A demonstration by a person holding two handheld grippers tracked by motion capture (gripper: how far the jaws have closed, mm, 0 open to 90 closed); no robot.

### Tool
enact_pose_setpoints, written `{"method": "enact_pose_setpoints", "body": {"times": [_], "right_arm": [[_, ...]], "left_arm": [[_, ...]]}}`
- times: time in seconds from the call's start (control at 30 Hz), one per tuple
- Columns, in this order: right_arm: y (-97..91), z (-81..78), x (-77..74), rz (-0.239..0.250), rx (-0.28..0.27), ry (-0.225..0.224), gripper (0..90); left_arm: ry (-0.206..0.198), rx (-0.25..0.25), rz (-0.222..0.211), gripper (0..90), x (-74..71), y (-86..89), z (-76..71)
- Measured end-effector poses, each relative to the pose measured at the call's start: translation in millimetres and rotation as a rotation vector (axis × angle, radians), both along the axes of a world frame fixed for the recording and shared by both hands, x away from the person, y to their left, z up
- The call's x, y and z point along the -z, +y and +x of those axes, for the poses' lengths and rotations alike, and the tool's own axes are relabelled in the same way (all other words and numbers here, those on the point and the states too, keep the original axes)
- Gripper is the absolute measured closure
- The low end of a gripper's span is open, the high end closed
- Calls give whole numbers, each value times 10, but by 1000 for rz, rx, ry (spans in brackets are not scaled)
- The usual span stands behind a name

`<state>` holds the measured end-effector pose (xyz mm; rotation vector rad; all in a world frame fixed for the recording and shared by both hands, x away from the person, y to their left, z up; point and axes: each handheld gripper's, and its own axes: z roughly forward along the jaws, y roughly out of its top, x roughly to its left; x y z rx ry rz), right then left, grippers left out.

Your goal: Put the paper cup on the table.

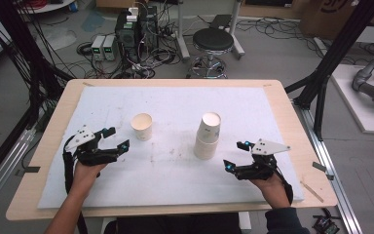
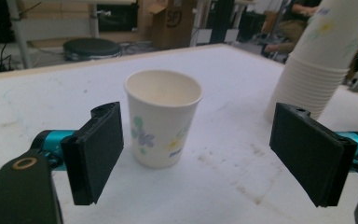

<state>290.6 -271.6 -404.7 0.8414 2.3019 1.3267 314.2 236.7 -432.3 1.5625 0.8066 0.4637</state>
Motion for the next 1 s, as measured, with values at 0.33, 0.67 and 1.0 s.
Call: {"method": "enact_pose_setpoints", "body": {"times": [0.33, 0.67, 1.0], "right_arm": [[-71, -35, -12, 17, 40, -16, 170], [-59, -84, -15, 14, 41, -21, 171], [-77, -101, -41, 20, 71, -48, 171]], "left_arm": [[-75, 31, -22, 174, -112, -53, -178], [-86, 52, -18, 174, -81, -72, -229], [-93, 59, -15, 174, -89, -85, -238]]}}
